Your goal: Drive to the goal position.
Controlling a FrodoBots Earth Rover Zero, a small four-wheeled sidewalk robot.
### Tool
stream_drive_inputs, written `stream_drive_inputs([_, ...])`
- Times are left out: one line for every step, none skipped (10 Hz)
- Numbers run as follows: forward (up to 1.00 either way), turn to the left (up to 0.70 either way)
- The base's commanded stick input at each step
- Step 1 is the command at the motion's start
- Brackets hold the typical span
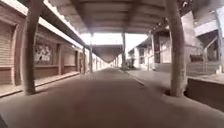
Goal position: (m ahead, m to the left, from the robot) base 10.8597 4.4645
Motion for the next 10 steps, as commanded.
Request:
stream_drive_inputs([0.7,0.0])
stream_drive_inputs([0.7,0.0])
stream_drive_inputs([0.7,0.0])
stream_drive_inputs([0.7,0.0])
stream_drive_inputs([0.7,0.0])
stream_drive_inputs([0.7,0.0])
stream_drive_inputs([0.7,0.0])
stream_drive_inputs([0.7,0.0])
stream_drive_inputs([0.7,0.0])
stream_drive_inputs([0.7,0.0])
